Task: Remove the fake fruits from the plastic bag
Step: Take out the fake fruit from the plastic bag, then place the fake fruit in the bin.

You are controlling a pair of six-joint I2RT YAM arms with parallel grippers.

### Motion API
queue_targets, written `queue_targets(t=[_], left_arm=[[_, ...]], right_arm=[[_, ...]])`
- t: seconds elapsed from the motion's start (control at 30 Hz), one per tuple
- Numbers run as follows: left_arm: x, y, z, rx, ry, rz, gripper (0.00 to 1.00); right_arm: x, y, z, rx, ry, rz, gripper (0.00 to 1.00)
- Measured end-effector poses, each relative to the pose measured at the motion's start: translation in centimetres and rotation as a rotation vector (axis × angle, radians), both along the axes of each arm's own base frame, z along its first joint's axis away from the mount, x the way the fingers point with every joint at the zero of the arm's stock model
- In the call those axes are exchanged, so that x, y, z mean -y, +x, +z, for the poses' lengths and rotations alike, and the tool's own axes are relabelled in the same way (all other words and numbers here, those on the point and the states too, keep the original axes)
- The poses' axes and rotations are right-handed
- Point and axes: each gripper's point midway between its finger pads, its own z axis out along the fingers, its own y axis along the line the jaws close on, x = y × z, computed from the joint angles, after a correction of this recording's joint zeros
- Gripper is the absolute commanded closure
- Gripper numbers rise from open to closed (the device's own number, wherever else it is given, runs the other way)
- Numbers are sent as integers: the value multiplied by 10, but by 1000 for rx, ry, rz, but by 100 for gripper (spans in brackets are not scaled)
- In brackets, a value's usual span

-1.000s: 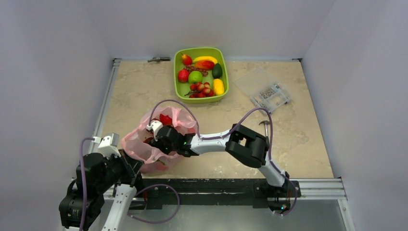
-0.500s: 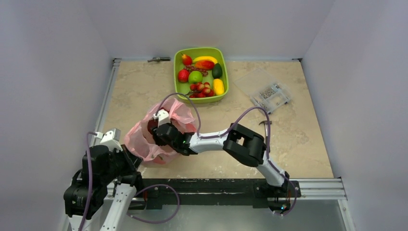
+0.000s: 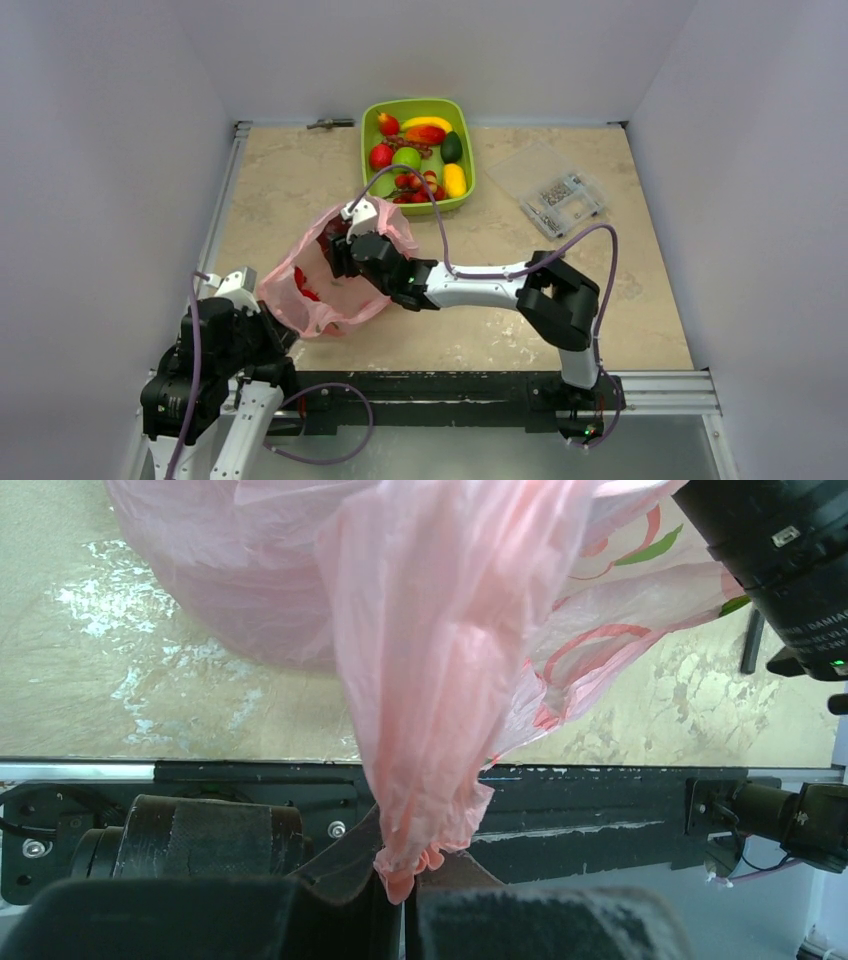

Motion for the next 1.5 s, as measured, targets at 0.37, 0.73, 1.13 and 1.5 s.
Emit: queue_targets(t=[0.37,0.73,1.13,1.5], left_arm=[[1,5,9,88,-18,10,100],[2,12,-6,82,-32,21,100],[4,14,-3,108,-40,9,100],[11,12,-4,99,-62,-23,100]], right_arm=[[5,-39,0,-82,-32,184,100],[37,-77,46,-111,-15,297,100],[29,-71,157,15,95,336,100],[91,50,205,32,180,94,100]])
